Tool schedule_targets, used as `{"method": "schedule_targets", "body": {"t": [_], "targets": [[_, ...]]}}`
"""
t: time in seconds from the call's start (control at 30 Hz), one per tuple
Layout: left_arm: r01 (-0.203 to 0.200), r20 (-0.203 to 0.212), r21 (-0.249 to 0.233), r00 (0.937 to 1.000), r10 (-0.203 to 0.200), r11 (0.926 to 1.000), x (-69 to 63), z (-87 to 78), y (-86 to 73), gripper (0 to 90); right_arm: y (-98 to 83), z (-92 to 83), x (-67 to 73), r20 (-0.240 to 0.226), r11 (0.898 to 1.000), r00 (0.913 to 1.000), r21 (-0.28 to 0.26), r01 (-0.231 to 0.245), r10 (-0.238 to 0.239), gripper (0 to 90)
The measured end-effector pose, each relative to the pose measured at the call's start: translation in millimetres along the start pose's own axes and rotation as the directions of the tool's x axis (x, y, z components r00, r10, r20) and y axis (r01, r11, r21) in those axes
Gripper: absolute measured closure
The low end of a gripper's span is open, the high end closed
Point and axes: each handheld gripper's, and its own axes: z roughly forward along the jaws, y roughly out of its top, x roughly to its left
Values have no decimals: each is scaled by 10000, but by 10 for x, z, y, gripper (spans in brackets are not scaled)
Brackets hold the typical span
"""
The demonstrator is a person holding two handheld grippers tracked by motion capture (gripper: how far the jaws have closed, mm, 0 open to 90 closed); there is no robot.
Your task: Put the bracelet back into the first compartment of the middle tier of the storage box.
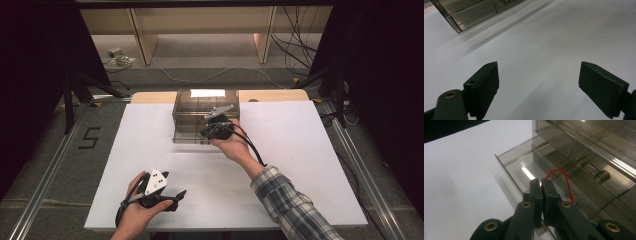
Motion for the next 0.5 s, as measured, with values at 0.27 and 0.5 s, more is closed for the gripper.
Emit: {"method": "schedule_targets", "body": {"t": [0.27, 0.5], "targets": [[-8, 4, 3, 10000, 8, 10000, -2, 2, 0, 167, -16, 50, -25, 65, 9999, 10000, 116, -52, 51, 882], [-17, 8, 7, 10000, 17, 10000, -1, 3, -1, 167, -25, 84, -50, 60, 9999, 10000, 162, -42, 41, 882]]}}
